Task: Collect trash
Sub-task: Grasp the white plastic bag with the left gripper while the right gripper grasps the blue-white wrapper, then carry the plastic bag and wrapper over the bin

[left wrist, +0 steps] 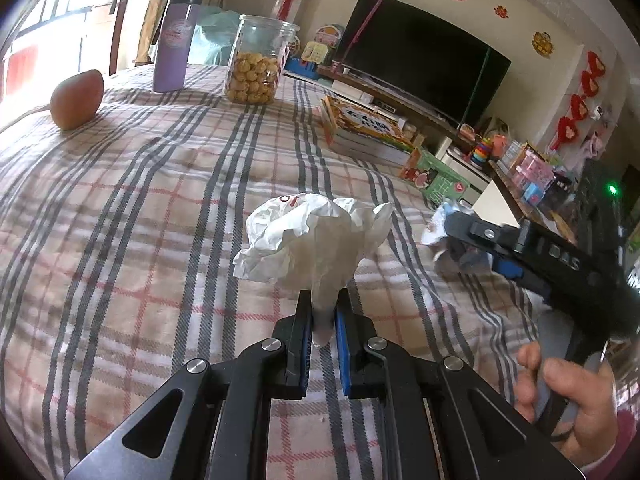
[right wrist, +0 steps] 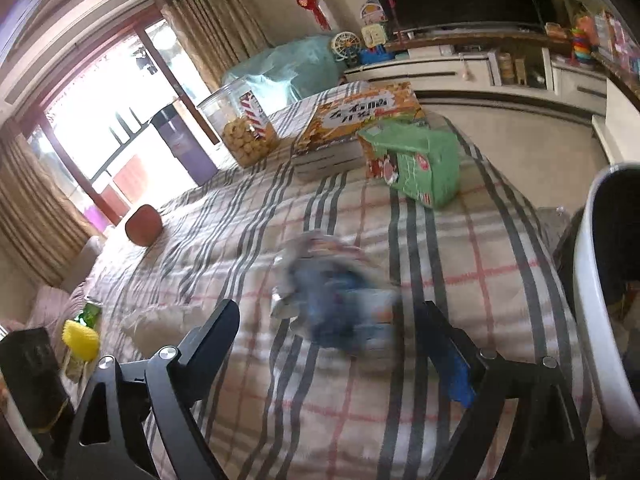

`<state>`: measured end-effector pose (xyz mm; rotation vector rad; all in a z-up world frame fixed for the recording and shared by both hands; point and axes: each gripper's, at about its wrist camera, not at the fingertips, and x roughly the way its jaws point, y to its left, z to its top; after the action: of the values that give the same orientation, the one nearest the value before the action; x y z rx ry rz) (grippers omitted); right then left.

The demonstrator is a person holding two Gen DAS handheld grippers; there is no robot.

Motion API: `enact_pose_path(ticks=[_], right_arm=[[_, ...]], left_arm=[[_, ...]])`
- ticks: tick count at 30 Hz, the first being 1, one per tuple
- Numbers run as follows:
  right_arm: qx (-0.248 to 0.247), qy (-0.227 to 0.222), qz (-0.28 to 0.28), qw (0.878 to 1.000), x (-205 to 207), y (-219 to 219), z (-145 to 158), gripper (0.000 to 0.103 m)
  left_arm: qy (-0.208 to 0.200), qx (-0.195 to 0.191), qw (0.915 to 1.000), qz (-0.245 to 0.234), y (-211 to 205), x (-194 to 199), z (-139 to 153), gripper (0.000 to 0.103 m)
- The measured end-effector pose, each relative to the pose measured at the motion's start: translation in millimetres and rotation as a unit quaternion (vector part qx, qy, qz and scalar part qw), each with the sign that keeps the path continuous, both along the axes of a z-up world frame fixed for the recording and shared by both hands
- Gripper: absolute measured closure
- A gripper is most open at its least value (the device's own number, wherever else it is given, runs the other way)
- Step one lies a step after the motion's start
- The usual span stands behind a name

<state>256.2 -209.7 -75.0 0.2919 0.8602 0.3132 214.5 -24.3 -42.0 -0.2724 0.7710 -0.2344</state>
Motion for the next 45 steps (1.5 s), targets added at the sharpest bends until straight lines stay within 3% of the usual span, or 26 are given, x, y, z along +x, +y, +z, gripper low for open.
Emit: enact_pose_path(ticks=[3,5,6,10,16,30,45], right_arm=[[-0.021,0.003,0.012,1.0,9.7,9.0,-6.6,0.015],[-0.033,0.008,0.014,0.999,11.7,11.8,-11.4,0.035],[-0.034,0.012,0.014,0.999,12.3,12.0,-14.4,0.054],[-0.028,0.002,0.013,1.0,3.0,5.2,-11.6,0.081],[-0.018,-0.009,0.016,1.0,-19.1,-8.3,-3.8,0.087],[0.01,-0.047,0.019,0.999,-78.1,-50.5,27.3,0.089],[0.024,-0.073,-0.011,0.997,-106.1,-87.8,47.9,0.09]], left_arm=[[-0.004,0.003,1.0,-0.005,-1.8,0.0,-0.2,0.094],[-0.004,0.007,0.9999,-0.007,-3.0,-0.6,-0.5,0.094],[-0.004,0.007,0.9999,-0.007,-3.0,-0.5,-0.5,0.094],[-0.003,0.009,0.9999,-0.006,-2.8,0.4,-0.4,0.094],[-0.009,0.029,0.9995,-0.006,-7.8,-1.3,2.0,0.094],[-0.027,0.064,0.9964,-0.049,-54.9,-25.7,27.4,0.094],[-0.037,0.082,0.9915,-0.094,-95.7,-29.5,41.0,0.094]])
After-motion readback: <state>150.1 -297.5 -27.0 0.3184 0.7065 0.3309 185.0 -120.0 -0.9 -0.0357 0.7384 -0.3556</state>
